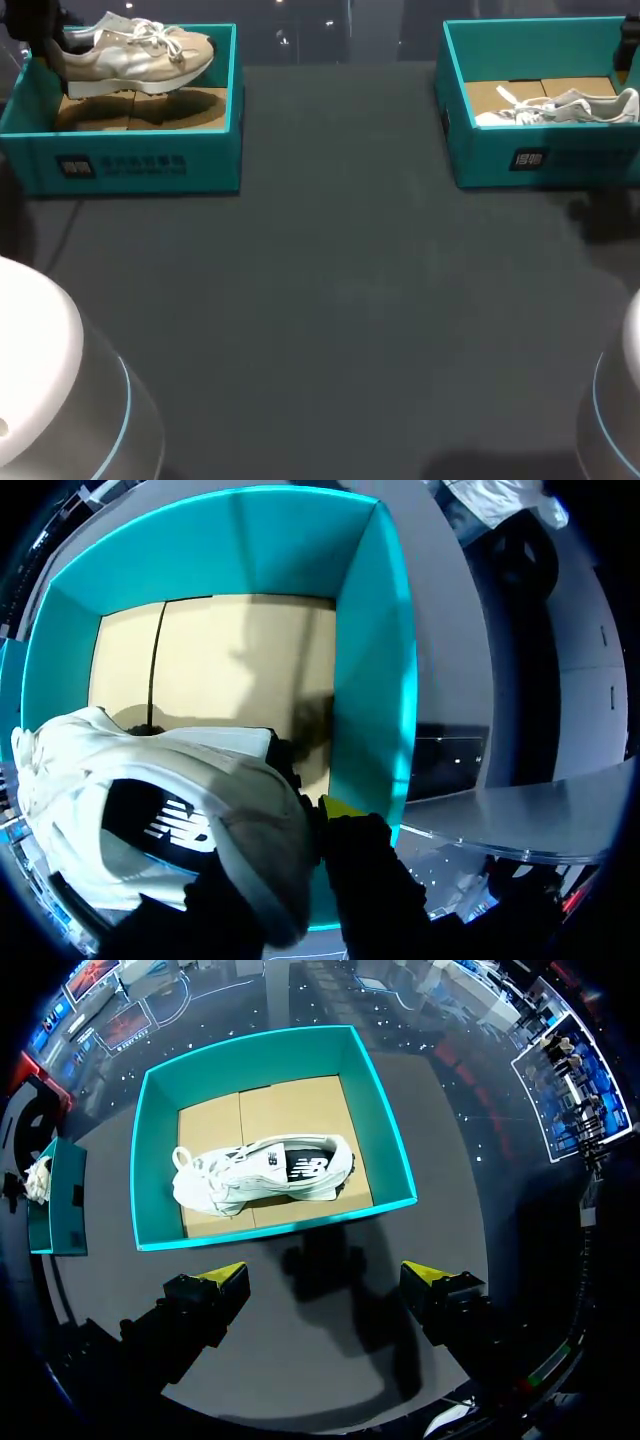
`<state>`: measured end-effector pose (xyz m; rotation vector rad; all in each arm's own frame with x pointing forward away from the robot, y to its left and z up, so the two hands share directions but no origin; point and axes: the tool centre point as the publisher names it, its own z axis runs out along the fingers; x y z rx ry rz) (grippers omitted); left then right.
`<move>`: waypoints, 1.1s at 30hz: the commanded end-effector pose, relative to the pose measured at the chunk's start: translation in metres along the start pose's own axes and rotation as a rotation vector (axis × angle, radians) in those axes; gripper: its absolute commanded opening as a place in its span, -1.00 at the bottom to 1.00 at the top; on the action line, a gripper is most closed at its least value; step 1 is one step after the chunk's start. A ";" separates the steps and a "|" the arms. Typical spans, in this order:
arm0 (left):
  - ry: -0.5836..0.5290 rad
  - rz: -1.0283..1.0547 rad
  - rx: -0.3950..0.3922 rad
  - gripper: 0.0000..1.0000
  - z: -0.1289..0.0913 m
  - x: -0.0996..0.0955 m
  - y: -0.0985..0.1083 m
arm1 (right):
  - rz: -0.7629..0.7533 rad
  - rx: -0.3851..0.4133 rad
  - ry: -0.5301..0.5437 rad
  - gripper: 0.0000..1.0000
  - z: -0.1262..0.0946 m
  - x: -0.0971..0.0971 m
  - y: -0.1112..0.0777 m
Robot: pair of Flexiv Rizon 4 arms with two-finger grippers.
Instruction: Take the shoe out of the shoebox, open the shoe tongue, remove and reinsert the insole, then place the shoe into the shoebox
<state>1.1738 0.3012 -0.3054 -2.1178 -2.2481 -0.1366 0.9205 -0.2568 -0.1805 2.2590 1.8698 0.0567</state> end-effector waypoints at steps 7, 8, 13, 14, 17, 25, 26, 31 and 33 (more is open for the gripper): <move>0.063 -0.028 -0.104 -1.00 -0.092 0.002 -0.035 | 0.000 -0.001 0.000 1.00 0.000 0.000 -0.001; 0.059 -0.024 -0.112 -1.00 -0.099 0.001 -0.037 | 0.000 -0.001 0.000 1.00 0.000 0.000 -0.001; 0.066 -0.016 -0.145 -1.00 -0.131 -0.009 -0.040 | 0.000 -0.001 0.000 1.00 0.000 0.000 -0.001; 0.066 -0.016 -0.145 -1.00 -0.131 -0.009 -0.040 | 0.000 -0.001 0.000 1.00 0.000 0.000 -0.001; 0.066 -0.016 -0.145 -1.00 -0.131 -0.009 -0.040 | 0.000 -0.001 0.000 1.00 0.000 0.000 -0.001; 0.066 -0.016 -0.145 -1.00 -0.131 -0.009 -0.040 | 0.000 -0.001 0.000 1.00 0.000 0.000 -0.001; 0.066 -0.016 -0.145 -1.00 -0.131 -0.009 -0.040 | 0.000 -0.001 0.000 1.00 0.000 0.000 -0.001; 0.045 -0.047 -0.136 -1.00 -0.155 -0.017 -0.064 | 0.000 -0.001 0.000 1.00 0.000 0.000 -0.001; 0.044 -0.040 -0.158 -1.00 -0.166 -0.025 -0.079 | 0.000 -0.001 0.000 1.00 0.000 0.000 -0.001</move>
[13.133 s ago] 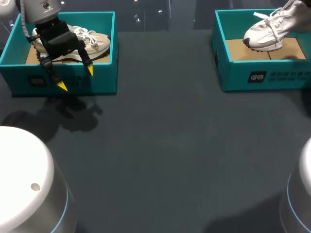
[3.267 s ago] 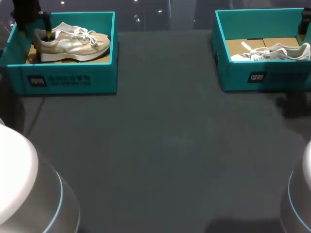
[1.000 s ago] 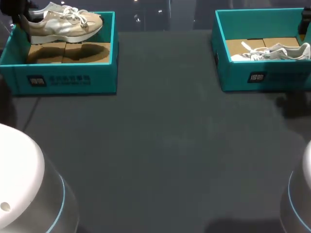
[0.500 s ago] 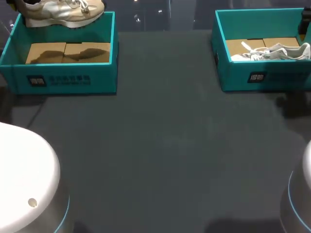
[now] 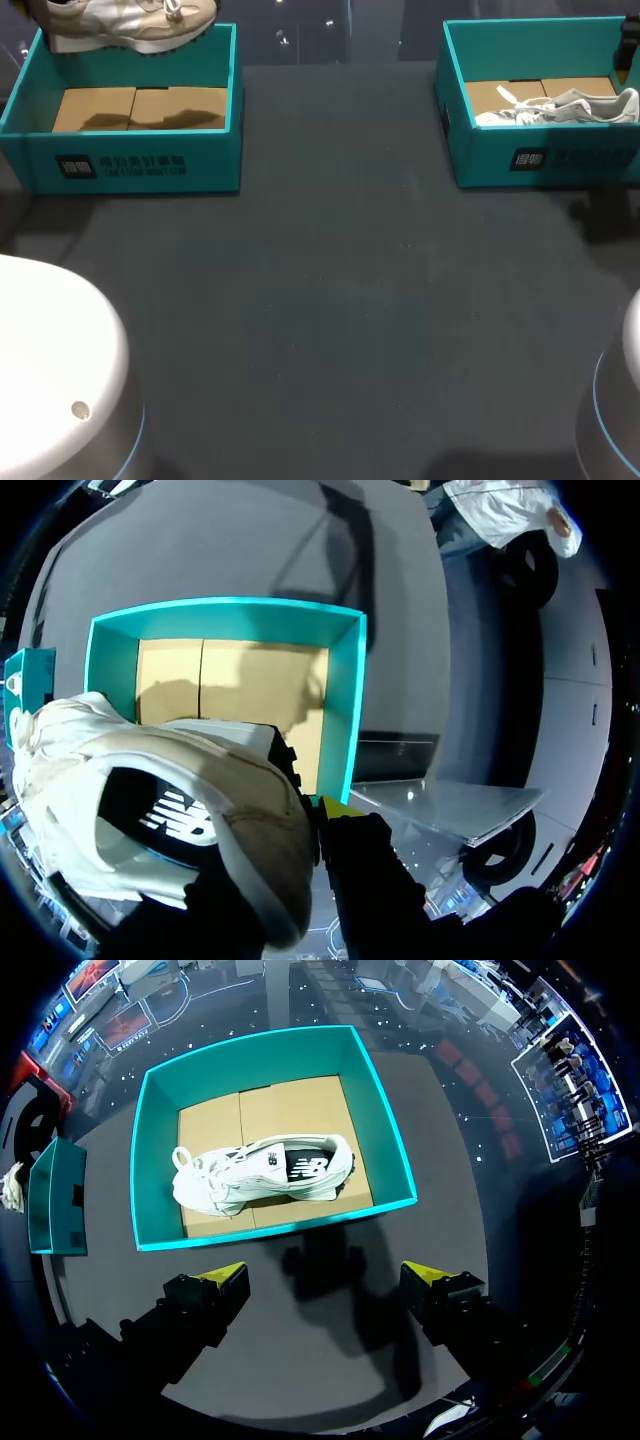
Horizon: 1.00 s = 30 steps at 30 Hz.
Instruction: Take the shoe out of the shoebox, open the shoe tongue, remove and reinsert the insole, then place the shoe into the shoebox
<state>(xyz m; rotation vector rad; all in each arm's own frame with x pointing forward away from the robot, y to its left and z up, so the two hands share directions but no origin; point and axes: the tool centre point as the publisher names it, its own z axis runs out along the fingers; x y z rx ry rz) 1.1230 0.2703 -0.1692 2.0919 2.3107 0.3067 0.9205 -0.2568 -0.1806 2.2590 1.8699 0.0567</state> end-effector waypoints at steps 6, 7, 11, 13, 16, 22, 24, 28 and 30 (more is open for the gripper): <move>0.030 0.023 -0.056 -1.00 -0.056 -0.036 -0.068 | 0.000 -0.001 0.000 1.00 0.000 0.000 -0.001; 0.037 0.034 -0.065 -1.00 -0.059 -0.041 -0.076 | 0.000 -0.001 0.000 1.00 0.000 0.000 -0.001; 0.050 0.044 -0.079 -1.00 -0.070 -0.060 -0.105 | 0.000 -0.001 0.000 1.00 0.000 0.000 -0.001; 0.047 0.057 -0.071 -1.00 -0.076 -0.072 -0.120 | 0.000 -0.001 0.000 1.00 0.000 0.000 -0.001; 0.045 0.075 -0.064 -1.00 -0.081 -0.086 -0.138 | 0.000 -0.001 0.000 1.00 0.000 0.000 -0.001; 0.036 0.088 -0.043 -1.00 -0.090 -0.128 -0.183 | 0.000 -0.001 0.000 1.00 0.000 0.000 -0.001; 0.037 0.085 -0.039 -1.00 -0.091 -0.142 -0.195 | 0.000 -0.001 0.000 1.00 0.000 0.000 -0.001; 0.035 0.080 -0.029 -1.00 -0.095 -0.173 -0.224 | 0.000 -0.001 0.000 1.00 0.000 0.000 -0.001; 0.028 0.084 -0.030 -1.00 -0.098 -0.185 -0.239 | 0.000 -0.001 0.000 1.00 0.000 0.000 -0.001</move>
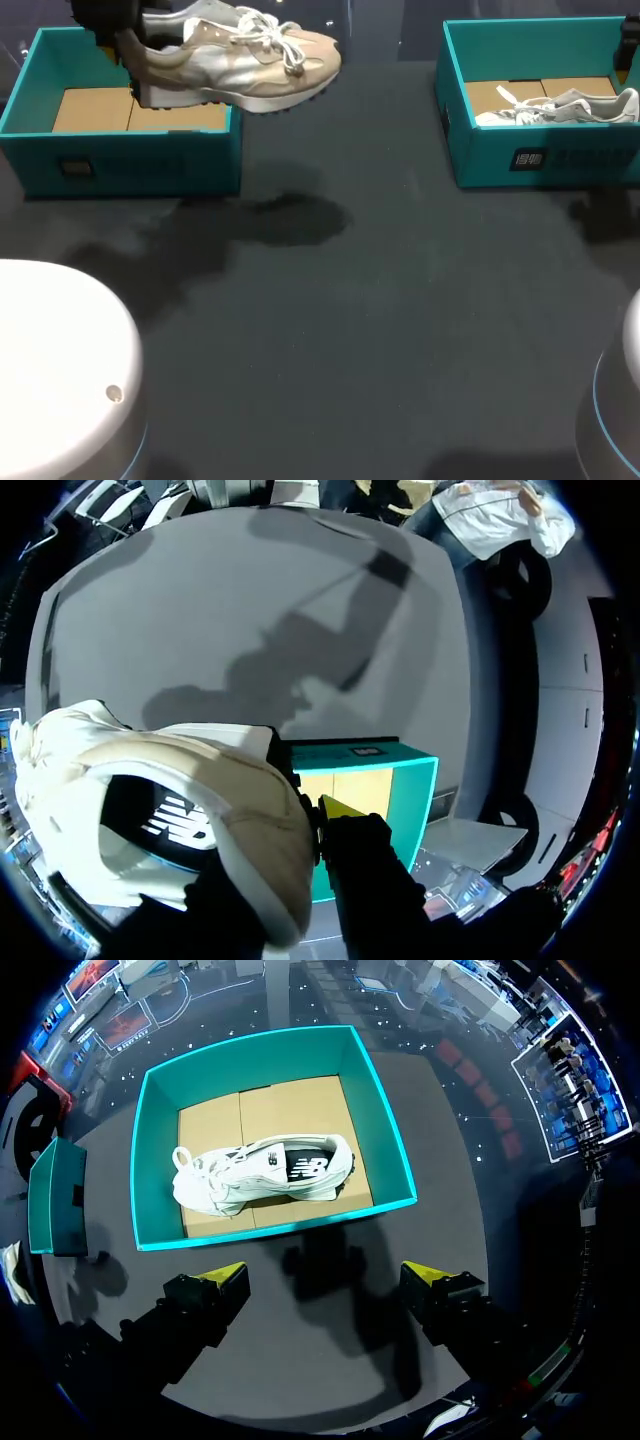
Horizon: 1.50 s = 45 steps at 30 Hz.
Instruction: Take the shoe out of the shoebox, open the shoe tongue, remove and reinsert the insole, then place the shoe into the shoebox
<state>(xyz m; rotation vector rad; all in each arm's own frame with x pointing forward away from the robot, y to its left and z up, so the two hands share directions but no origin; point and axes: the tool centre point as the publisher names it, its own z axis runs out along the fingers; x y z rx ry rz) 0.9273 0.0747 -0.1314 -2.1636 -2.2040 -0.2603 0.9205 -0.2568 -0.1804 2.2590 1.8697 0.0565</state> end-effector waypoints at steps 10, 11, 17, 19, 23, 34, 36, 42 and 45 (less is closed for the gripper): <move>-0.005 -0.017 -0.044 -1.00 -0.003 -0.085 -0.091 | 0.000 -0.001 0.000 1.00 0.000 0.000 -0.001; -0.005 -0.018 -0.043 -1.00 -0.002 -0.091 -0.098 | 0.000 -0.001 0.000 1.00 0.000 0.000 -0.001; -0.014 0.007 -0.038 -1.00 0.010 -0.114 -0.123 | 0.000 -0.001 0.000 1.00 0.000 0.000 -0.001; -0.021 0.019 -0.032 -1.00 0.014 -0.120 -0.128 | 0.000 -0.001 0.000 1.00 0.000 0.000 -0.001; -0.031 0.035 -0.031 -1.00 0.023 -0.129 -0.137 | 0.000 -0.001 0.000 1.00 0.000 0.000 -0.001; -0.023 0.085 -0.014 -1.00 0.070 -0.169 -0.169 | 0.000 -0.001 0.000 1.00 0.000 0.000 -0.001; -0.020 0.098 -0.019 -1.00 0.079 -0.179 -0.175 | 0.000 -0.001 0.000 1.00 0.000 0.000 -0.001; -0.016 0.113 -0.022 -1.00 0.104 -0.204 -0.190 | 0.000 -0.001 0.000 1.00 0.000 0.000 -0.001; -0.010 0.115 -0.025 -1.00 0.116 -0.216 -0.194 | 0.000 -0.001 0.000 1.00 0.000 0.000 -0.001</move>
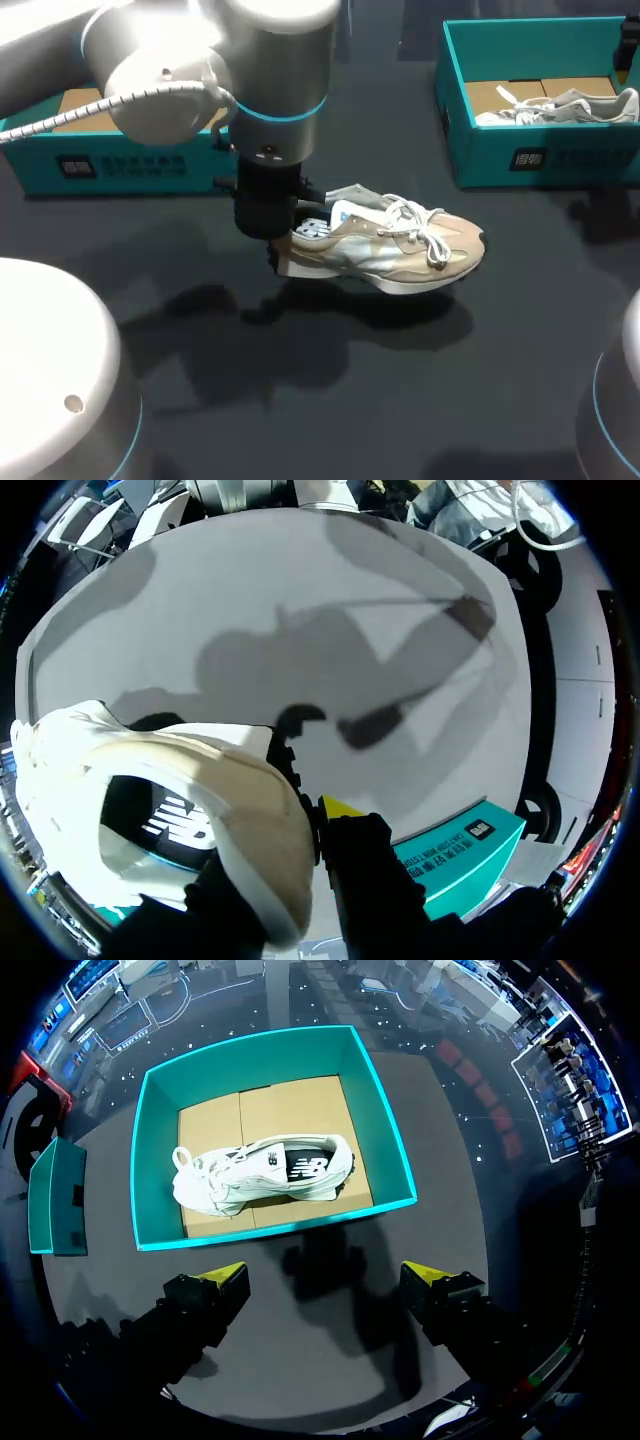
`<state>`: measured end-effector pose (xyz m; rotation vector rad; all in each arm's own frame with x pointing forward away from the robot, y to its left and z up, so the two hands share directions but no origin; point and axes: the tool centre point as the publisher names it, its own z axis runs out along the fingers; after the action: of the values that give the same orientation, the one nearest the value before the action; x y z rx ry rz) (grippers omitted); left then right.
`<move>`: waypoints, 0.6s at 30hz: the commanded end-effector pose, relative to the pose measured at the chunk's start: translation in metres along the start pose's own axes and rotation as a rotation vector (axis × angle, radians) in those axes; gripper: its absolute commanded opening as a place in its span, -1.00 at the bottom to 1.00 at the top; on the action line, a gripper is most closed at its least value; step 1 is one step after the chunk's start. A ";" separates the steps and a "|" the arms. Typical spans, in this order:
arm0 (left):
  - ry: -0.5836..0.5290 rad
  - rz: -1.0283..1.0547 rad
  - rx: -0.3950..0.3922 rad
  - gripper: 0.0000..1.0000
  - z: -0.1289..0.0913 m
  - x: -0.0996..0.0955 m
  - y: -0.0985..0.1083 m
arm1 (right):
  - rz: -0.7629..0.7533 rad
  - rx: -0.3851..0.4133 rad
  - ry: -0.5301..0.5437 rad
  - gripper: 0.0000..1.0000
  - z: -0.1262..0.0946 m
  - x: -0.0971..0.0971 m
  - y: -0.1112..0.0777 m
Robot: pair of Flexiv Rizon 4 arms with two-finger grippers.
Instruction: Take the shoe out of the shoebox, open the shoe tongue, remove and reinsert the insole, then place the shoe into the shoebox
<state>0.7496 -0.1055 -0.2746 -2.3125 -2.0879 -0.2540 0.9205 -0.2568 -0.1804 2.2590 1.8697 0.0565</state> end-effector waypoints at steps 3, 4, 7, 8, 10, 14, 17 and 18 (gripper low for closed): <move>0.019 0.003 -0.002 -1.00 0.029 -0.030 -0.004 | 0.000 -0.001 0.000 1.00 0.000 0.000 -0.001; 0.024 0.005 -0.005 -1.00 0.033 -0.033 -0.005 | 0.000 -0.001 0.000 1.00 0.000 0.000 -0.001; 0.026 0.014 -0.015 -1.00 0.045 -0.041 -0.006 | 0.000 -0.001 0.000 1.00 0.000 0.000 -0.001; 0.028 0.014 -0.019 -1.00 0.049 -0.044 -0.008 | 0.000 -0.001 0.000 1.00 0.000 0.000 -0.001; 0.027 0.016 -0.019 -1.00 0.056 -0.047 -0.009 | 0.000 -0.001 0.000 1.00 0.000 0.000 -0.001; 0.019 0.023 -0.019 -1.00 0.070 -0.051 -0.009 | 0.000 -0.001 0.000 1.00 0.000 0.000 -0.001; 0.015 0.031 -0.020 -1.00 0.080 -0.054 -0.010 | 0.000 -0.001 0.000 1.00 0.000 0.000 -0.001; 0.014 0.034 -0.027 -1.00 0.082 -0.055 -0.010 | 0.000 -0.001 0.000 1.00 0.000 0.000 -0.001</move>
<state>0.7422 -0.1455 -0.3533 -2.3459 -2.0490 -0.2976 0.9205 -0.2568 -0.1804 2.2590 1.8697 0.0565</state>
